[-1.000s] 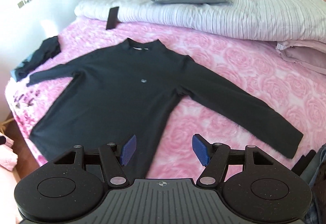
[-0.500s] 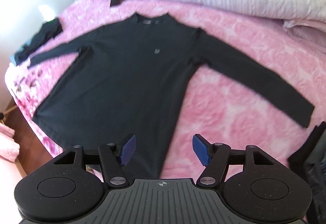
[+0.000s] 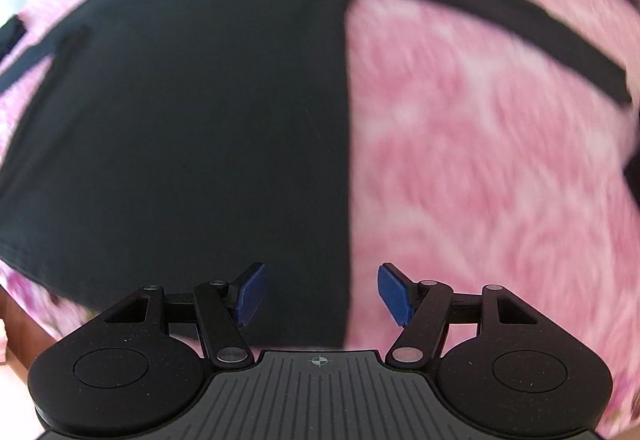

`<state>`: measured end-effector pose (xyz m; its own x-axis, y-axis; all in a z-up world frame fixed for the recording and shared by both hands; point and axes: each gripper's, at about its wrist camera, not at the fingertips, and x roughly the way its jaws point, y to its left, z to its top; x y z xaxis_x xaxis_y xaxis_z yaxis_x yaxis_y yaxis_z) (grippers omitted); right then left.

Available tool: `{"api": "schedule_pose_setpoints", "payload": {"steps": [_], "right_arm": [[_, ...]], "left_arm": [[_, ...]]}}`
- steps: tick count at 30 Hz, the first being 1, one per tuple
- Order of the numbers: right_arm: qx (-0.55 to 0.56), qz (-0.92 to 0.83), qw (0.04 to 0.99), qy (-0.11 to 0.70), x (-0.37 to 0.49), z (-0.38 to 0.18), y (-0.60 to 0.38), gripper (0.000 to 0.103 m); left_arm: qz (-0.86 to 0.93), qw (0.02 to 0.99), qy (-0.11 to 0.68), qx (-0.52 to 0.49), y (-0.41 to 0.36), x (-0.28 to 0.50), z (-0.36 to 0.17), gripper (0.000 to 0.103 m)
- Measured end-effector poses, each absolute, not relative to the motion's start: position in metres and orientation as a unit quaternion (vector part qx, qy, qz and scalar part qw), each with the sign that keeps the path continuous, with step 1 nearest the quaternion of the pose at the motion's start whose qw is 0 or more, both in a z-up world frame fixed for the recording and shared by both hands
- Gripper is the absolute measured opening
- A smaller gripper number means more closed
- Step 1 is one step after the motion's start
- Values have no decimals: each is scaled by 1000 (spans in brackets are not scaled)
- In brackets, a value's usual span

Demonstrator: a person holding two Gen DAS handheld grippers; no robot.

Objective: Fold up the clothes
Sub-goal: 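Pinch the shirt hem with both grippers, tug it flat, release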

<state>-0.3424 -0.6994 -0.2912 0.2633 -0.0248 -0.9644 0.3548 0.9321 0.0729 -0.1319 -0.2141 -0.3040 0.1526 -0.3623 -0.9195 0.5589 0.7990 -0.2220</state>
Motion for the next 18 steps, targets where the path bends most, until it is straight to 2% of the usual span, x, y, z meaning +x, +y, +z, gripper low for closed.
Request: {"api": "schedule_pose_setpoints", "payload": {"steps": [8,9,10,11,15,18], "right_arm": [[231,-109,789,559,-373,-313,-724,63],[236,-110,791,554,-375,-314,-726,56],[241,-109,791,552,-377,-314,-729,33],[246,-103,789,553,-378,-313,-732,5],[223,-79,786,570,-384,-299,-735,1],[202,-76,783,583,-390,-299,-729,1]], "left_arm": [[-307,753,571,110,-216,-138,-295,3],[-305,754,570,115,-218,-138,-296,3],[-305,754,569,119,-219,-140,-295,3],[-304,756,566,124,-220,-142,-293,3],[-302,762,556,136,-219,-155,-279,3],[-296,759,561,144,-218,-164,-289,3]]}}
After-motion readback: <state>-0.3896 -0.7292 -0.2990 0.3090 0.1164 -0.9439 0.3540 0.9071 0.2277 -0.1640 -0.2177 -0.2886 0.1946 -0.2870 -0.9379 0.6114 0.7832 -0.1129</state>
